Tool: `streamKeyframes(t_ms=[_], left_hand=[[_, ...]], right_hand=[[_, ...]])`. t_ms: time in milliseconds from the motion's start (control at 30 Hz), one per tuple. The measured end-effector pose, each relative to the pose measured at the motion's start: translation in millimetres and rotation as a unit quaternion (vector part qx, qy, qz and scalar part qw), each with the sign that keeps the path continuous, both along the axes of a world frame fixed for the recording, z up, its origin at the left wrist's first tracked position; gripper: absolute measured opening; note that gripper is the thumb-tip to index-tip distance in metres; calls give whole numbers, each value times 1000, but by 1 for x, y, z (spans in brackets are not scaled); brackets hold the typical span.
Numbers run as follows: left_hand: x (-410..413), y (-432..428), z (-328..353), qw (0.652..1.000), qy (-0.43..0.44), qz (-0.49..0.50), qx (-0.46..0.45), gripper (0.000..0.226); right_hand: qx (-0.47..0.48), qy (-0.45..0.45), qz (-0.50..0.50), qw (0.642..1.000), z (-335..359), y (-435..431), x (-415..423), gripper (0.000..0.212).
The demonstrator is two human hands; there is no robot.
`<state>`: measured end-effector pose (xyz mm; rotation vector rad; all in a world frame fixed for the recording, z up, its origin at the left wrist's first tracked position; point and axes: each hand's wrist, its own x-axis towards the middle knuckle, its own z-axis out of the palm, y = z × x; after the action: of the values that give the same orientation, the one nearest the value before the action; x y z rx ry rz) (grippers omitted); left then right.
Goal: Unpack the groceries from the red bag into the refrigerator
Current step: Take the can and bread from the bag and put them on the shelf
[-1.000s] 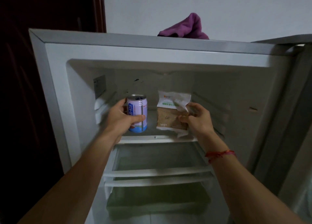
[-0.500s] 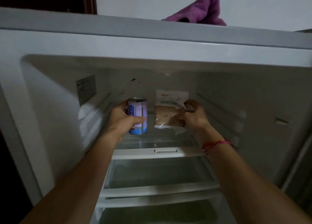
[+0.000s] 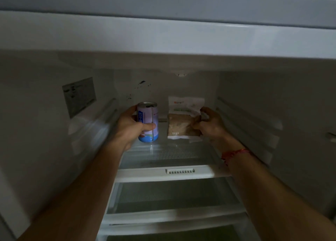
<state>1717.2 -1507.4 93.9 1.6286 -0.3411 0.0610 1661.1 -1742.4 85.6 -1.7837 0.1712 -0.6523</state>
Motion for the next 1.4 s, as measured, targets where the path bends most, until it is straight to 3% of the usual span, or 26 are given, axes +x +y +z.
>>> streamKeyframes(t_ms=[133,233,467,567,667,800,1000,1400], left_hand=[[4,-1,-1,1000,-1,0,5,56],[5,0,-1,1000,-1,-4,11,54],[3,2,-1,998,-29,9,59,59],[-5,7,0,996,-46,22,79,65],[-20,14,5,990,-77,36,108,75],[-49,19,12,975,-134,69,167,73],[-85,33,9,927,-201,136,287,71],[-146,59,-2,821,-289,205,448,82]], right_hand=[[47,31,44,997,5,-1,-5,49],[40,59,67,995,9,0,-8,44],[32,62,50,996,7,-2,-11,45],[37,83,42,995,3,-4,-13,85],[2,83,21,996,-17,-27,8,104],[-59,96,-8,994,24,23,-58,89],[-176,82,-46,980,26,42,-107,76],[-420,145,-122,888,19,62,-170,71]])
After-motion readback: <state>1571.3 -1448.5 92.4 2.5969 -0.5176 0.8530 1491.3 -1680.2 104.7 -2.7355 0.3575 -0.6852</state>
